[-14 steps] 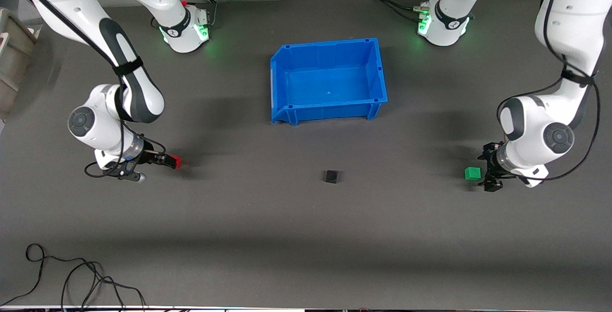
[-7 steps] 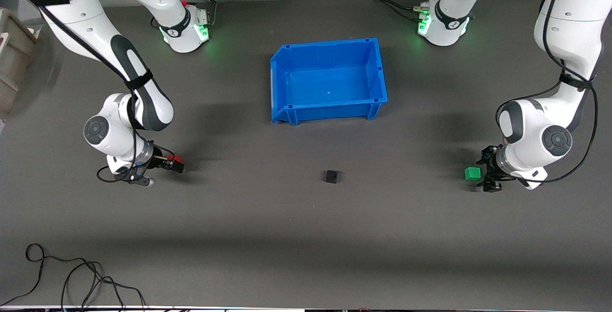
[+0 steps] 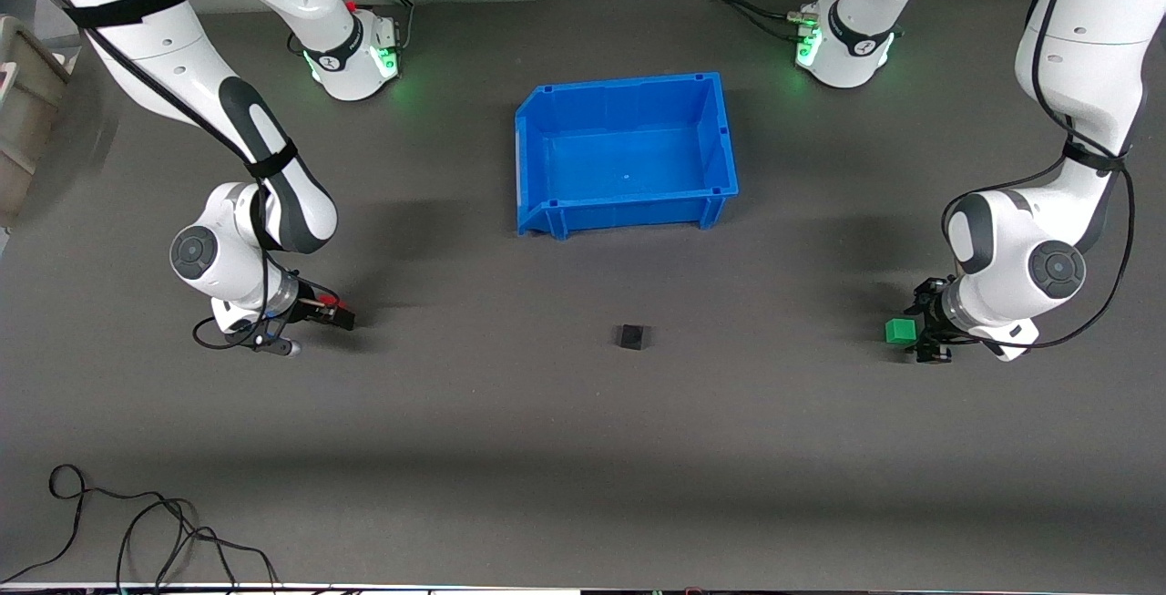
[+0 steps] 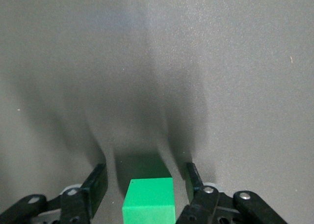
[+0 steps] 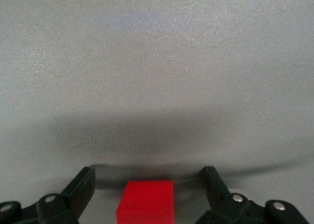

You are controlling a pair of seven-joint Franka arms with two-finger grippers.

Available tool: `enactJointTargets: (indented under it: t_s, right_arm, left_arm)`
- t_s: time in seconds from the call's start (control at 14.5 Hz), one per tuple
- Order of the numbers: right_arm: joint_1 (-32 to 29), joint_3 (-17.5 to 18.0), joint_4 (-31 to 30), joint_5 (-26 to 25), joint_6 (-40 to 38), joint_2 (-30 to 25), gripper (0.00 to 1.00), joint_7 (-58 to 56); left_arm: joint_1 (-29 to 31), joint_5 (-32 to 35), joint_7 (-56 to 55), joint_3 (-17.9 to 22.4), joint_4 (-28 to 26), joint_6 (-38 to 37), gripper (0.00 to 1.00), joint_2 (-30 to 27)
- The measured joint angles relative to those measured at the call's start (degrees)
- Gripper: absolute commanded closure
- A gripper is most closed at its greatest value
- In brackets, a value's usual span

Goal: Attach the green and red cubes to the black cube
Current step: 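Close the right gripper on the red cube while the left gripper grasps green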

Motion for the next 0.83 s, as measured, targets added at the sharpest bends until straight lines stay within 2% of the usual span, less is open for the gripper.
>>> enactJointTargets:
  t_s: [0.07, 0.14, 0.41, 0.48, 0.76, 0.83]
  right_arm:
    - [0.0, 0.0, 0.01, 0.0, 0.0, 0.0, 0.15, 0.02]
    - [0.0, 0.0, 0.02, 0.0, 0.0, -0.01, 0.26, 0.03]
    - [0.0, -0.02, 0.19, 0.0, -0.12, -0.21, 0.63, 0.08]
    - [0.0, 0.06, 0.32, 0.0, -0.12, -0.26, 0.69, 0.09]
    - [0.07, 0.21, 0.57, 0.04, -0.13, -0.48, 1.0, 0.16]
    - [0.06, 0.2, 0.57, 0.05, -0.14, -0.56, 1.0, 0.19]
  left_arm:
    - [-0.01, 0.0, 0.0, -0.02, 0.0, 0.01, 0.3, 0.0]
    - [-0.03, 0.0, 0.0, -0.07, 0.0, 0.01, 0.39, 0.0]
    - [-0.05, 0.0, 0.0, -0.16, 0.23, 0.27, 0.97, 0.0]
    - [-0.05, 0.0, 0.0, -0.16, 0.23, 0.27, 1.0, 0.0]
    - [-0.07, -0.01, -0.13, -0.19, 0.85, 0.23, 1.0, 0.0]
    - [-0.09, -0.01, -0.41, -0.24, 1.57, -0.09, 1.0, -0.02]
